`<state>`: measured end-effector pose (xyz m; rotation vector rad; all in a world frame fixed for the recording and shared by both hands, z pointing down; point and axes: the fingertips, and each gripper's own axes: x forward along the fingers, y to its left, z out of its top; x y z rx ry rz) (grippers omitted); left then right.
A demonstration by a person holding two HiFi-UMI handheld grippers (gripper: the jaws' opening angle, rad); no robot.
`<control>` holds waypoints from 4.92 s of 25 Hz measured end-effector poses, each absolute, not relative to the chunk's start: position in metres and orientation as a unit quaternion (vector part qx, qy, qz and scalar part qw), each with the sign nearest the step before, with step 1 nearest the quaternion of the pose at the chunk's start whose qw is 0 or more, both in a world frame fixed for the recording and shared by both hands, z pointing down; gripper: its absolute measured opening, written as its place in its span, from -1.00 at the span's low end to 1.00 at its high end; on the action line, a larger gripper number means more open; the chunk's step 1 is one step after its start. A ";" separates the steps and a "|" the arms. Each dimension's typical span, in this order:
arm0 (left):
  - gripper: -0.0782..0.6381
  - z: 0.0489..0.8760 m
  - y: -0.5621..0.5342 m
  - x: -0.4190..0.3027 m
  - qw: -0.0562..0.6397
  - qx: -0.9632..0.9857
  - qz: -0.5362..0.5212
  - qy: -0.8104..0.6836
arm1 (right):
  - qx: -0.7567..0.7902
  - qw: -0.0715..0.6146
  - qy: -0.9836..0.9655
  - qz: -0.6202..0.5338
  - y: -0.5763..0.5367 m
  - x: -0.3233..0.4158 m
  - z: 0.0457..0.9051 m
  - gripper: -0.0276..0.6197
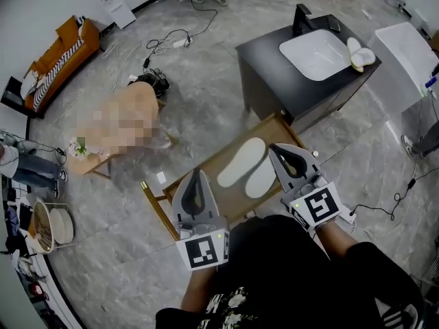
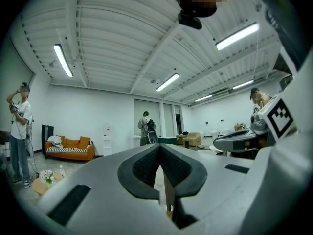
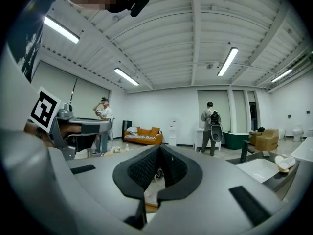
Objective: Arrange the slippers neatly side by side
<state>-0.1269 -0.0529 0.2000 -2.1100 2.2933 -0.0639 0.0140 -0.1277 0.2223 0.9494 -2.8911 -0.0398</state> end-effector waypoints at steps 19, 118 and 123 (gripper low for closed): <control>-0.78 0.233 -0.065 -0.124 -0.045 -0.602 -0.073 0.794 | 0.198 0.087 -0.976 0.022 -0.166 -0.016 0.254 -0.94; -0.70 0.548 -0.099 -0.088 -0.404 -0.680 -0.214 0.573 | 0.115 0.341 -0.905 0.226 -0.123 -0.007 0.562 -0.94; -0.70 0.537 -0.078 -0.103 -0.412 -0.642 -0.181 0.621 | 0.085 0.333 -0.916 0.209 -0.115 -0.015 0.551 -0.94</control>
